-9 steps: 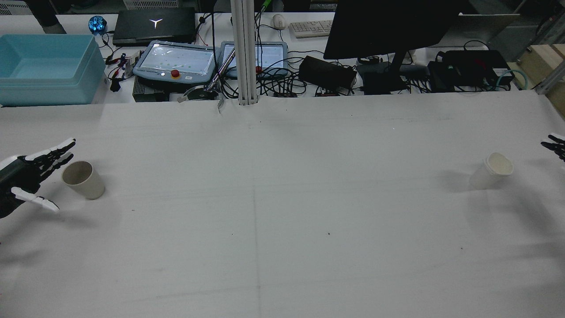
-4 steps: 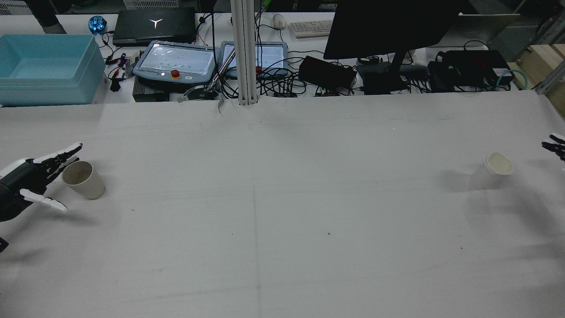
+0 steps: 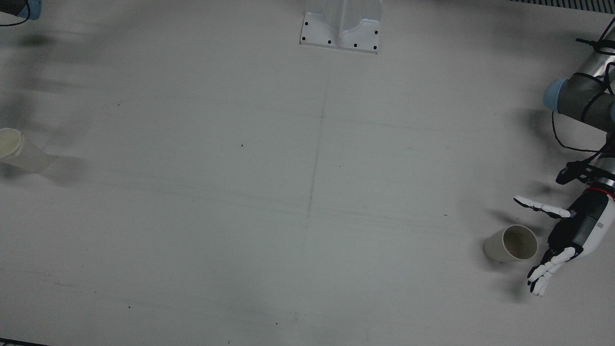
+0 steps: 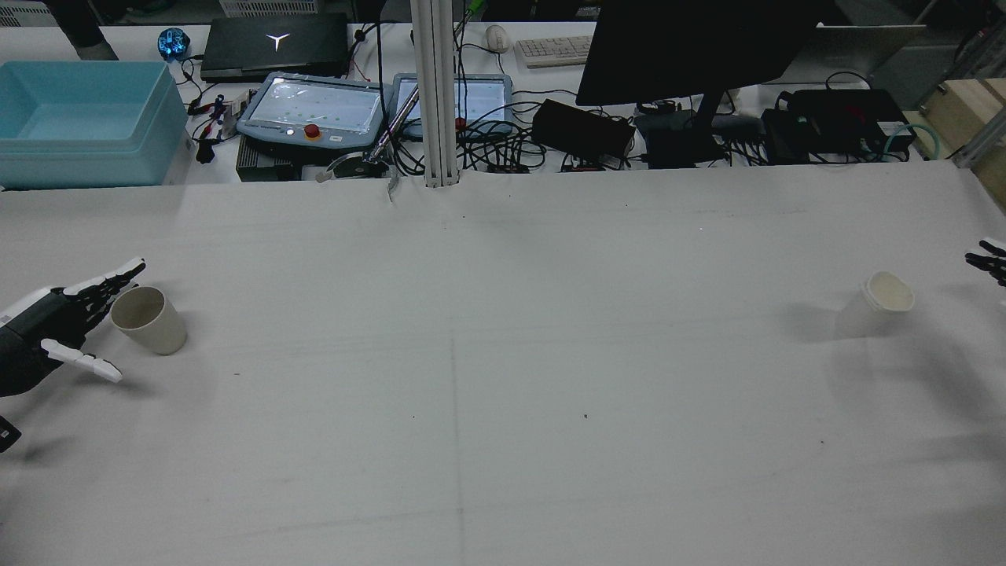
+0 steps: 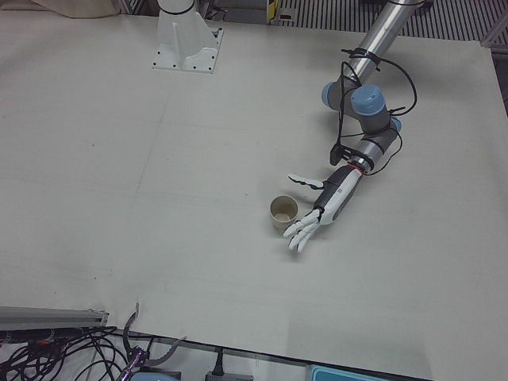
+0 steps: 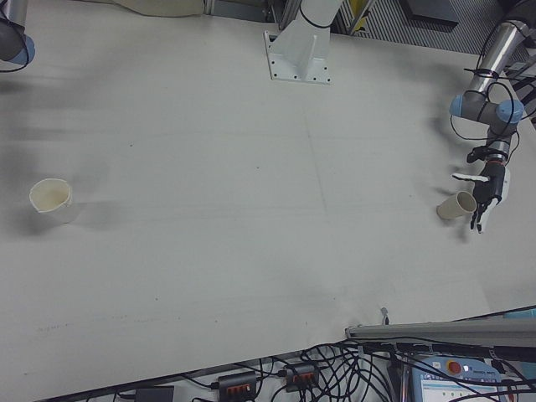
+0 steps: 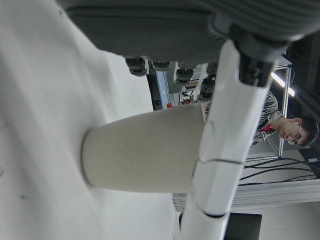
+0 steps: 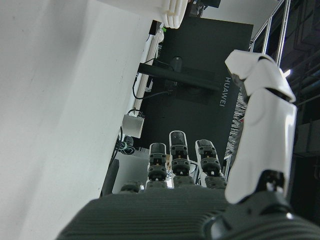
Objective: Pour water
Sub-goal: 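Wrap the left hand fingers around the white paper cup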
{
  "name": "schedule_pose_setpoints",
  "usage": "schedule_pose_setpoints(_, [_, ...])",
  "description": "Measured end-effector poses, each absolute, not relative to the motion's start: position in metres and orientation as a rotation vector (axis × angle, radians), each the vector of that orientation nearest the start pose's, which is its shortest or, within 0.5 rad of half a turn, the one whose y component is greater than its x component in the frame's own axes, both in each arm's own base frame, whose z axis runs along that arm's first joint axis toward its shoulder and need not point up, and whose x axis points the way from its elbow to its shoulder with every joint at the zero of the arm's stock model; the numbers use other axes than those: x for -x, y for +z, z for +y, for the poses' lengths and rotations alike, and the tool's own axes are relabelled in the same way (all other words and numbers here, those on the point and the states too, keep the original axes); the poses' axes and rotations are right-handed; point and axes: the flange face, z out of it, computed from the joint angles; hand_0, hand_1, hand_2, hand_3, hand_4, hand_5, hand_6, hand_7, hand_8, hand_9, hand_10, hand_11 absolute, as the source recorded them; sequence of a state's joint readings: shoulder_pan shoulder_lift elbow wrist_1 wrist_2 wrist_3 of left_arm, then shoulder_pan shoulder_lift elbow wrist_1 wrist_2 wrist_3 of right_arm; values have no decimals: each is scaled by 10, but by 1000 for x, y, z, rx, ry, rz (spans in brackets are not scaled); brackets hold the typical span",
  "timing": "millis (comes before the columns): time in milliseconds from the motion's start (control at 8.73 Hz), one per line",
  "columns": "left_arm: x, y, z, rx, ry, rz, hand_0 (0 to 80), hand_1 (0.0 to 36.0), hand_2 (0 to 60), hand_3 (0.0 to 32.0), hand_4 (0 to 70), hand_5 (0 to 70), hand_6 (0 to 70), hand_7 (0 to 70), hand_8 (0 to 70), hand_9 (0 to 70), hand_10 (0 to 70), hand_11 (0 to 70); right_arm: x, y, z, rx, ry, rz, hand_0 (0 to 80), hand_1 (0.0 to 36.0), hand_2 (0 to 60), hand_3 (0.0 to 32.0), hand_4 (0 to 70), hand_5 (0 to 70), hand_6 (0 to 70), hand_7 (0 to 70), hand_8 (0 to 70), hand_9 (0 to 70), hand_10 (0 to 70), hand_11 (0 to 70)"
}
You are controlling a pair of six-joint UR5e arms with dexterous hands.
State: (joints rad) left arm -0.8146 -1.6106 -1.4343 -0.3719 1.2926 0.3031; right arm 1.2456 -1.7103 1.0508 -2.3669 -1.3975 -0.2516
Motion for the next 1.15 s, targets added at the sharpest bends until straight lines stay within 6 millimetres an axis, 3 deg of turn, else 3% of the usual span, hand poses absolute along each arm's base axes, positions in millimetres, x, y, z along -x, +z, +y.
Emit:
schedule_pose_setpoints(229, [-252, 701, -502, 263, -1602, 2181, 800, 285, 0, 0, 250, 0, 90, 34, 8, 0, 24, 70, -28, 911, -389, 103, -2238, 2551, 540, 250, 276, 0, 120, 86, 193, 198, 128, 175, 0, 0])
schedule_pose_setpoints(573, [-268, 689, -518, 263, -1602, 2180, 800, 294, 0, 0, 258, 0, 92, 37, 8, 0, 25, 72, -28, 914, -386, 102, -2249, 2548, 537, 246, 269, 0, 104, 85, 183, 174, 129, 173, 0, 0])
schedule_pose_setpoints(916, [-272, 684, -522, 260, -1602, 2176, 800, 296, 0, 0, 267, 0, 93, 41, 8, 0, 27, 74, -29, 920, -382, 104, -2267, 2536, 530, 241, 265, 0, 91, 83, 177, 164, 129, 171, 0, 0])
schedule_pose_setpoints(1031, [-273, 682, -522, 258, -1601, 2176, 800, 302, 0, 0, 276, 79, 96, 44, 9, 0, 30, 78, -30, 920, -382, 104, -2268, 2534, 530, 241, 263, 0, 94, 82, 175, 158, 128, 169, 0, 0])
schedule_pose_setpoints(1145, [-274, 681, -523, 257, -1599, 2178, 800, 314, 0, 0, 267, 536, 97, 45, 9, 0, 34, 85, -30, 921, -381, 105, -2269, 2533, 529, 239, 260, 0, 91, 82, 173, 158, 130, 172, 0, 0])
